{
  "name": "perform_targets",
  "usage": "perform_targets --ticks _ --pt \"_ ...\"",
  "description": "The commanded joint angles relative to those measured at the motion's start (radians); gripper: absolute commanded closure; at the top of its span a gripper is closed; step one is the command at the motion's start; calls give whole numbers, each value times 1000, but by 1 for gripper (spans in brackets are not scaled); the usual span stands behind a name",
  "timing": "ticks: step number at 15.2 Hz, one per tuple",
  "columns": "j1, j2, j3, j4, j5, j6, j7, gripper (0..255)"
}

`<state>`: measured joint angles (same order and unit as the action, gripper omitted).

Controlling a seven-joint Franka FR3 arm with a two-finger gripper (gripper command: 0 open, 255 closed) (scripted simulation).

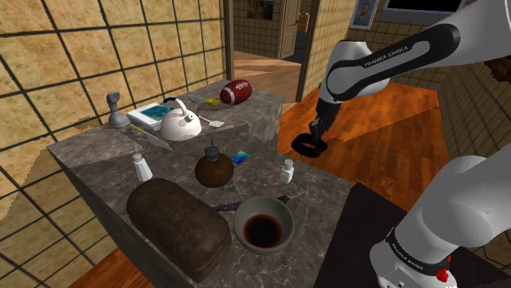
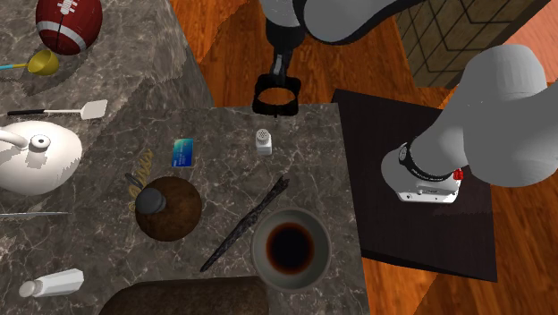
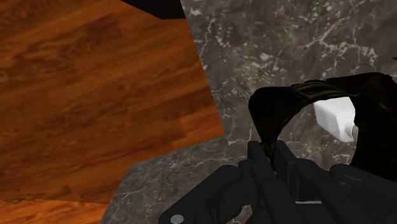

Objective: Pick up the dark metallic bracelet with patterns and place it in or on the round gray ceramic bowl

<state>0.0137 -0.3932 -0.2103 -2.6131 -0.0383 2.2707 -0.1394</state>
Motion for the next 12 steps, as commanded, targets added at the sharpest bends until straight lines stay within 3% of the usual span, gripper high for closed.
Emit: perform_targets --ticks 1,9,12 --pt "-1 -17 3 18 -2 -34 4 255" --pt "-3 -64 13 81 -5 -145 12 255" --pt "24 -124 72 33 12 -156 87 255"
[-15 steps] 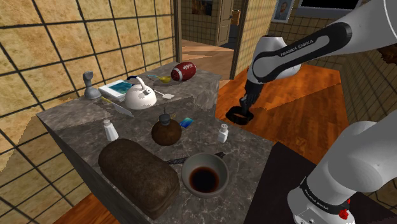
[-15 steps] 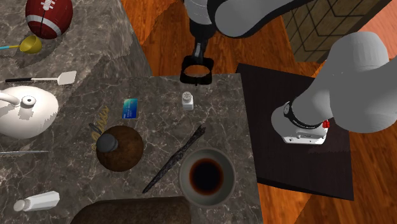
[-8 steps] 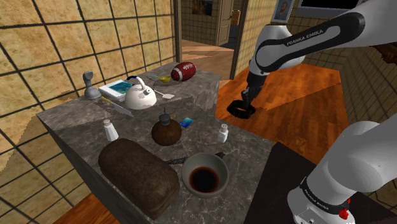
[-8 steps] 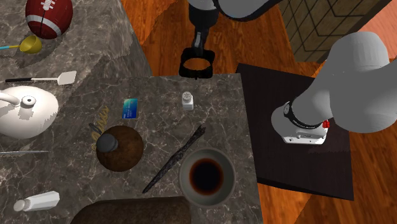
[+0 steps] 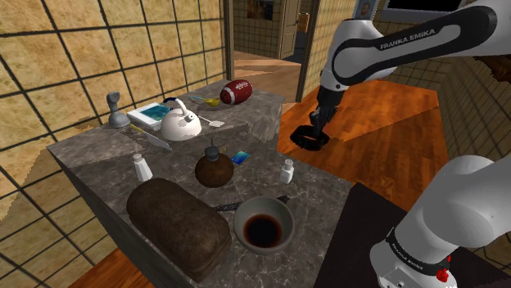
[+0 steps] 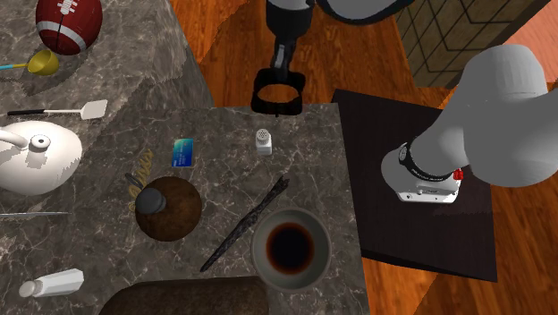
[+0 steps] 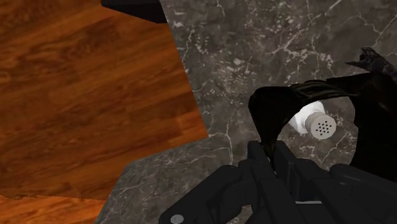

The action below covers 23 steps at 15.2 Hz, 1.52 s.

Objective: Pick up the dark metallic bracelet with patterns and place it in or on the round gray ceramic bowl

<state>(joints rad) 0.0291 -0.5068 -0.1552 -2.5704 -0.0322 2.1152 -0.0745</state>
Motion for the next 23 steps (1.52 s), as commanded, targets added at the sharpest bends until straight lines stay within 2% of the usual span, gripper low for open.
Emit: perform_targets --ticks 1,12,23 --pt "19 -29 37 -24 14 -4 47 255" --pt "162 -146 268 -94 140 -42 327 255" --pt "290 -91 506 -12 259 -45 610 255"
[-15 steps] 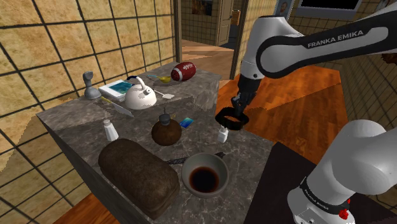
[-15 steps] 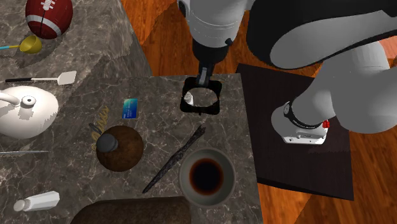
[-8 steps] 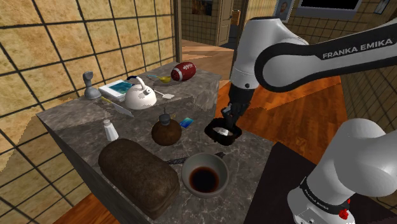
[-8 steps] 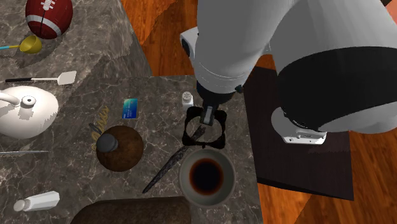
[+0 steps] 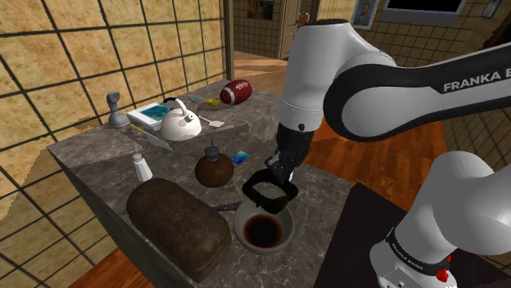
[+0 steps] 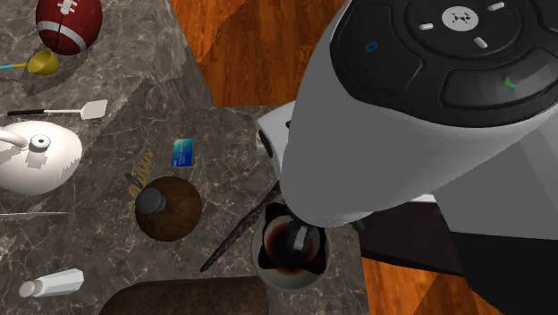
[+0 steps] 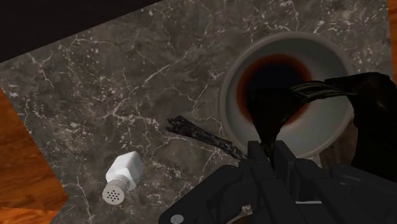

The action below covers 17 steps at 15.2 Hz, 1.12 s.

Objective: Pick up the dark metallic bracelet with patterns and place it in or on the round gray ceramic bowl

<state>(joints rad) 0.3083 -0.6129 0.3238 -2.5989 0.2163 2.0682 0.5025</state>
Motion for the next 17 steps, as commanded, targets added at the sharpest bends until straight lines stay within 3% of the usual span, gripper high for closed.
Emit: perform_targets --ticks 1,17 --pt "12 20 30 7 13 17 33 255" --pt "12 135 76 -124 33 262 34 255"
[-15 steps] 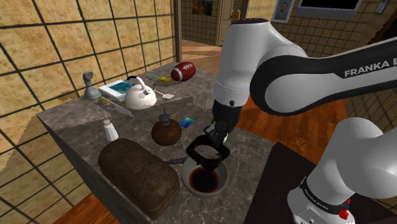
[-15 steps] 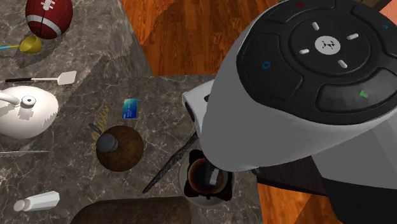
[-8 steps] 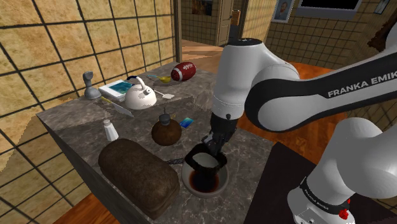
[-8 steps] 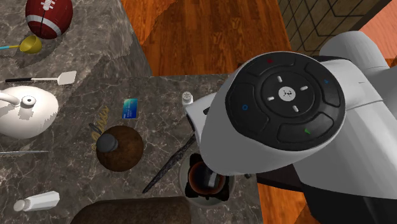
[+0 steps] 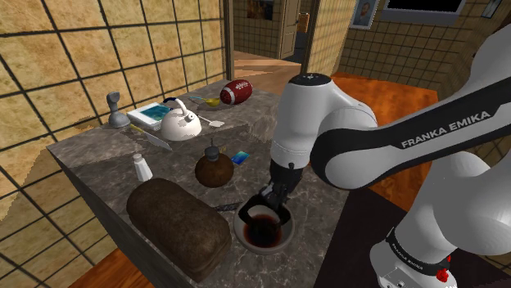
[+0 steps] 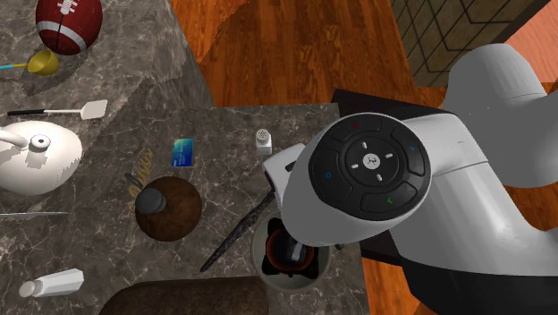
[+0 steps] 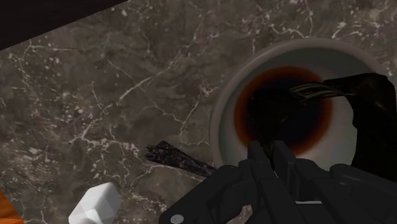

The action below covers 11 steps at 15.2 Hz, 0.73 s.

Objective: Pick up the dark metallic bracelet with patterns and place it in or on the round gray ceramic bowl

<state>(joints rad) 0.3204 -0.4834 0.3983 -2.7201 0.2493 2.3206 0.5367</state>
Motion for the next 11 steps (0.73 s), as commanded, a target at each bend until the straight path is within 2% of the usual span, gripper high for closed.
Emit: perform_targets --ticks 1,6,7,11 --pt "0 5 2 -3 0 9 0 255" --pt "0 6 2 -3 0 9 0 255" --pt "0 6 2 -3 0 9 0 0" --pt "0 6 2 -3 0 10 0 0"
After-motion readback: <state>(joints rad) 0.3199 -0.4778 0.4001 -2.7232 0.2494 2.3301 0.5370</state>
